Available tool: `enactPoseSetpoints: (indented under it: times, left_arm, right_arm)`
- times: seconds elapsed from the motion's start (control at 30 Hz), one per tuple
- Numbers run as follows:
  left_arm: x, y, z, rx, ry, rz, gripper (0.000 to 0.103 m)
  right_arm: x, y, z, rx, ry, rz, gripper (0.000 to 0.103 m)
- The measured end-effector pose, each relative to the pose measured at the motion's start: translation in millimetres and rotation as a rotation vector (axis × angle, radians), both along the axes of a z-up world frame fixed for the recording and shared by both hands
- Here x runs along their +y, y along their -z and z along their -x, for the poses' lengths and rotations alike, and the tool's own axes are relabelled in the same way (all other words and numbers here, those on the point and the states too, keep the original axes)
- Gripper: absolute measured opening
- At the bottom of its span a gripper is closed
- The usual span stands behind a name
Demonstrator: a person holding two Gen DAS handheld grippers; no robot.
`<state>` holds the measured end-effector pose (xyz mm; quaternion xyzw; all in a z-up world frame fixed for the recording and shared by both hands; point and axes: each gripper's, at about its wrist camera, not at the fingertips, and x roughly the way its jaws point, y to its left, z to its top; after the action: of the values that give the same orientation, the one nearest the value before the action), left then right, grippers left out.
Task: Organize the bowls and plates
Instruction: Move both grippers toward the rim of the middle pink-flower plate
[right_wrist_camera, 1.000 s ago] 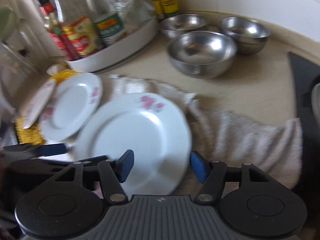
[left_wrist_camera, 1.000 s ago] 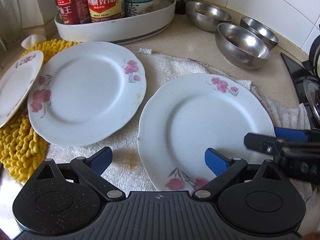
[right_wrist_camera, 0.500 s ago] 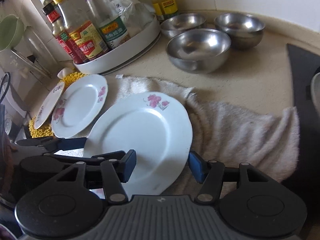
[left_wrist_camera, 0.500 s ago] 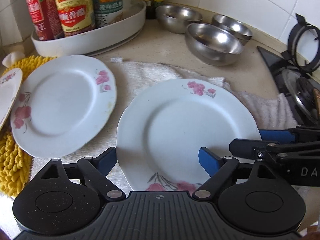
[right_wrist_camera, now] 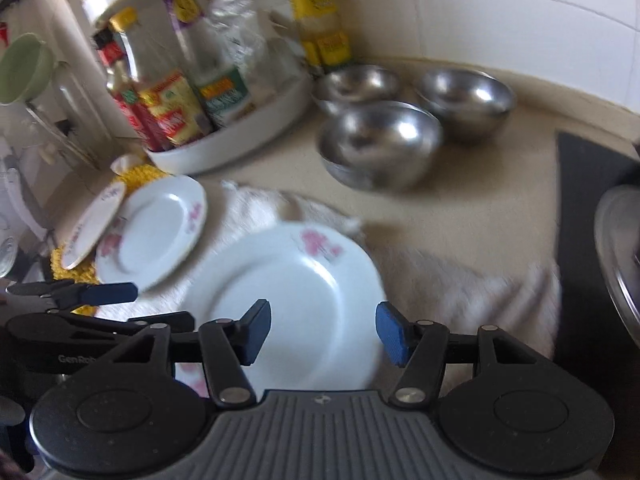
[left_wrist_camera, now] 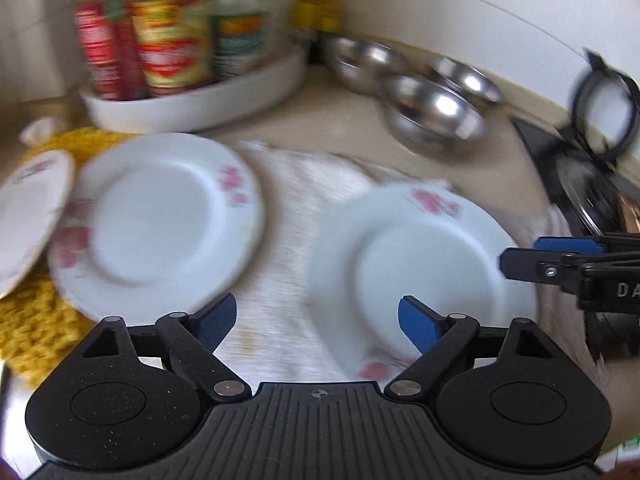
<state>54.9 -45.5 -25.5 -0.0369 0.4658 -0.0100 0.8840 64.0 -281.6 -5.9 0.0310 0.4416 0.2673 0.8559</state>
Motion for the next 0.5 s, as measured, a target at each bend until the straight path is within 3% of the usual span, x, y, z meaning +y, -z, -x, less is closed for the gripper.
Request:
enactPoseSetpoints:
  times: [0.33, 0.5]
  left_arm:
    - [85.1, 1.6, 2.7, 0.006, -0.294, -0.010, 0.096]
    - [124.3, 4.1, -10.0, -0.007, -0.364, 0.009, 0.096]
  right_arm:
    - [91.5, -0.9, -36.1, -0.022, -0.180, 0.039, 0.077]
    - [137.7, -1.0, -60.0, -0.031, -0.232, 0.074, 0.080]
